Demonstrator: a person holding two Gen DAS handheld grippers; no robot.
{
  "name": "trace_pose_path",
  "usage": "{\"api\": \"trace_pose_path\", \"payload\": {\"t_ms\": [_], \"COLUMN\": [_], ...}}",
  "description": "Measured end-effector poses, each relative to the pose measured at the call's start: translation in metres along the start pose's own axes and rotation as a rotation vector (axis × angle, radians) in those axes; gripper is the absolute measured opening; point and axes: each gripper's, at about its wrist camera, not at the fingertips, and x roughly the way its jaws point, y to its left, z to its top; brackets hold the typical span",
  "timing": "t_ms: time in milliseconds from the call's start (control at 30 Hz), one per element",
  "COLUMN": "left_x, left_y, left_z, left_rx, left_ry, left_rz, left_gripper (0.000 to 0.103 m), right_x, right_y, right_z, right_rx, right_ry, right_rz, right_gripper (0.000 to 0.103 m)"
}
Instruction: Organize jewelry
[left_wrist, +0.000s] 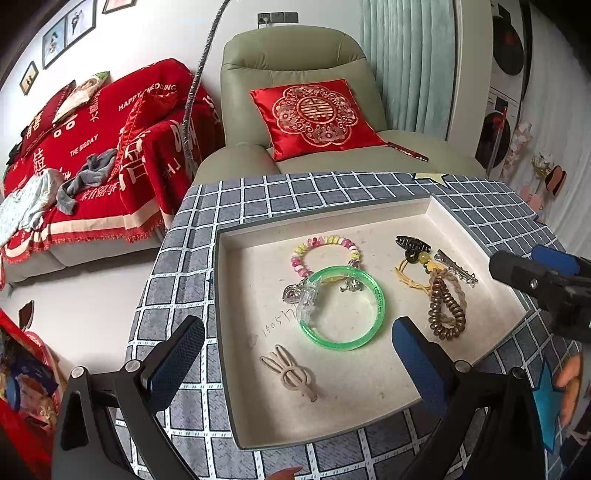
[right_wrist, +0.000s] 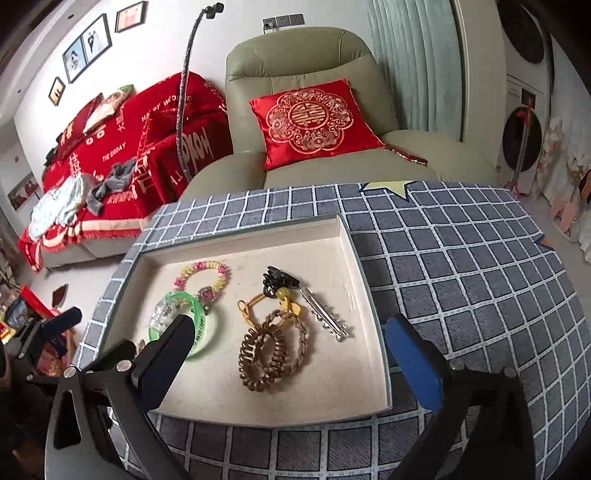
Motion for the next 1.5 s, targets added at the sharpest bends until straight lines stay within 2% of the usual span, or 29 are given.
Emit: {"api": "trace_pose_path", "payload": {"t_ms": [267, 533, 867, 1200, 1500], "left_x": [-0.003, -0.011, -0.038, -0.063, -0.093], "left_y": [0.001, 0.000, -0.009, -0.013, -0.016], "left_z": [-0.008, -0.020, -0.044, -0.075, -0.098], "left_rx": [-0.008, -0.012, 0.003, -0.047, -0.076], "left_ry": [0.017, 0.036, 0.013, 0.025, -0.038], "left_rz": [0.016, 0.028, 0.062, 0.055, 0.094], "left_gripper": [0.103, 0.103, 0.103, 0.103, 0.103], "right_x": [0.005, 0.005, -0.013, -0.039, -0.073], "right_y": [-0.001, 0.004, 0.007, 0.011, 0.021], "right_z": [-0.008, -0.023, -0.041, -0.065, -0.087], "right_rx": [-0.002, -0.032, -0.044, -0.053, -0.069], "right_ry": [0.087, 0.122, 0.101, 0.073, 0.017], "right_rz": [-0.003, -0.023, -0.030, -0.043, -0.051], "right_gripper": [0.103, 0.103, 0.103, 0.103, 0.103]}}
